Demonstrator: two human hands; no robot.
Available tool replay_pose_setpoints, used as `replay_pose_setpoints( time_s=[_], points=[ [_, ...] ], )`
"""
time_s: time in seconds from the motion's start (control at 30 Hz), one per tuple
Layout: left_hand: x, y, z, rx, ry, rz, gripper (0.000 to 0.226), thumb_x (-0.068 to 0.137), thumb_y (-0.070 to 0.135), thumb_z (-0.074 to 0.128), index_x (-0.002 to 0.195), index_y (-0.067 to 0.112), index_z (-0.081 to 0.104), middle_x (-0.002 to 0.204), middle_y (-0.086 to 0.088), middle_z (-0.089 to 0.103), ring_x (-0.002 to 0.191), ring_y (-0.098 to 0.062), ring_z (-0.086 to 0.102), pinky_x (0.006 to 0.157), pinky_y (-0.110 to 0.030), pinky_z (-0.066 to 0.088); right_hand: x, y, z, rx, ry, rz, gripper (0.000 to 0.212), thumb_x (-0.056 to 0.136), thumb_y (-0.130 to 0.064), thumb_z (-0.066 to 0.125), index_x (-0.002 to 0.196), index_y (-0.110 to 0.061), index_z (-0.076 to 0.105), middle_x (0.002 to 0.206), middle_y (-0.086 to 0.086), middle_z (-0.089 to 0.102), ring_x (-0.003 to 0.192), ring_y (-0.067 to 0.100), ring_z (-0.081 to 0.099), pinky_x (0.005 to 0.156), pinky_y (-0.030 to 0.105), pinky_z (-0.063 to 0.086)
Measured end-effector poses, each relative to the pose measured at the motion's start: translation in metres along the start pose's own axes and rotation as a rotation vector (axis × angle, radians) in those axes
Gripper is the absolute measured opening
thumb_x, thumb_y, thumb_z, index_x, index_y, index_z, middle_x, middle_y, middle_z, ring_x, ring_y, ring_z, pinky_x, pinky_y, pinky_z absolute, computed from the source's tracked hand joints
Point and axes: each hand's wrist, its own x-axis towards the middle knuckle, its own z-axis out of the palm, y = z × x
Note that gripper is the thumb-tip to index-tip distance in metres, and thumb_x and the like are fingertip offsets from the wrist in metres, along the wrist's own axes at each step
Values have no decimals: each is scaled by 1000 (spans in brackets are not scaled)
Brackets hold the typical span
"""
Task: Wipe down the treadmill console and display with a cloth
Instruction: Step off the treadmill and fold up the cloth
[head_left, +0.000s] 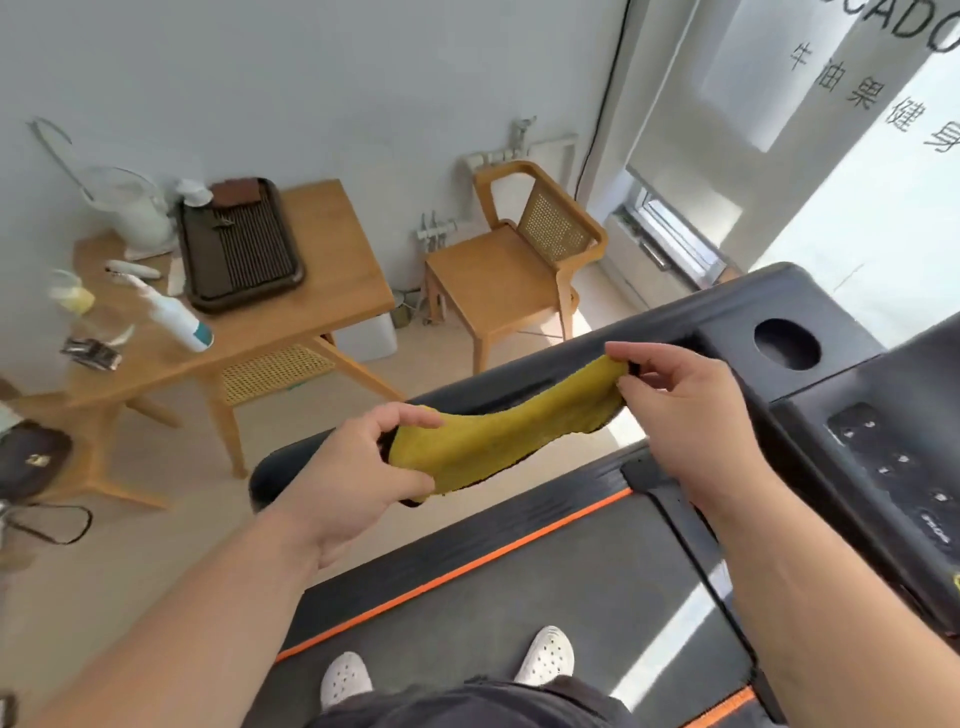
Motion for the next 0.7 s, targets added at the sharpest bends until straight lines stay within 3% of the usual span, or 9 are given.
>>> replay_pose_setpoints(
  time_s=[0.1,0.17,0.23,0.3,0.43,0.5,0.53,0.63,0.7],
  points=[
    [-13,-21,-51,301,128,123,45,78,1,77,98,41,68,118,21,50,107,-5,52,78,-13,45,-14,-17,46,-137,-53,-69,38,91,-8,72,112,-39,74,92,-13,71,78,3,66,69,14,50],
    [-18,-37,-89,368,219,178,36,82,5,76,89,39,66,111,23,49,102,0,51,73,-9,38,-24,-28,78,-232,-103,-111,39,87,-9,78,115,-36,73,95,-15,71,86,4,69,79,16,55],
    [-21,-53,-127,403,293,206,25,86,12,76,83,36,68,105,20,51,99,-4,53,73,-11,37,-36,-38,110,-290,-166,-133,40,84,-10,81,115,-35,73,98,-12,73,90,9,71,82,23,56],
    [-24,-68,-162,433,346,220,18,86,16,76,79,31,71,103,13,55,95,-4,54,73,-15,37,-44,-48,138,-375,-216,-159,35,84,-13,82,114,-31,75,96,-12,73,88,8,69,78,21,53],
    [-32,-90,-221,453,404,189,11,88,25,75,77,25,74,119,9,56,108,-6,52,90,-28,38,-49,-67,184,-467,-275,-203,16,88,-17,79,97,-31,77,86,-15,66,82,7,65,72,22,50],
    [-34,-102,-242,304,406,159,14,90,27,73,77,24,74,120,12,62,114,-8,56,97,-32,42,-45,-70,200,-409,-311,-171,11,89,-20,79,88,-31,76,92,-8,65,87,11,64,79,28,52],
    [-35,-106,-250,168,407,129,16,92,27,72,77,21,74,111,12,67,108,-8,60,95,-31,44,-43,-71,207,-348,-341,-129,11,90,-21,77,85,-31,75,93,-3,66,88,14,65,81,32,52],
    [-37,-115,-263,-341,373,29,25,94,30,63,79,9,63,78,-4,61,79,-17,59,79,-32,47,-35,-77,230,-61,-459,10,13,98,-19,68,87,-24,73,92,14,70,87,22,66,89,44,53],
    [-37,-119,-265,-521,380,-37,23,98,29,59,86,10,61,78,-8,61,77,-22,63,75,-39,56,-30,-80,249,94,-522,76,13,102,-14,61,93,-14,70,88,14,71,88,23,70,95,45,58]
  ],
)
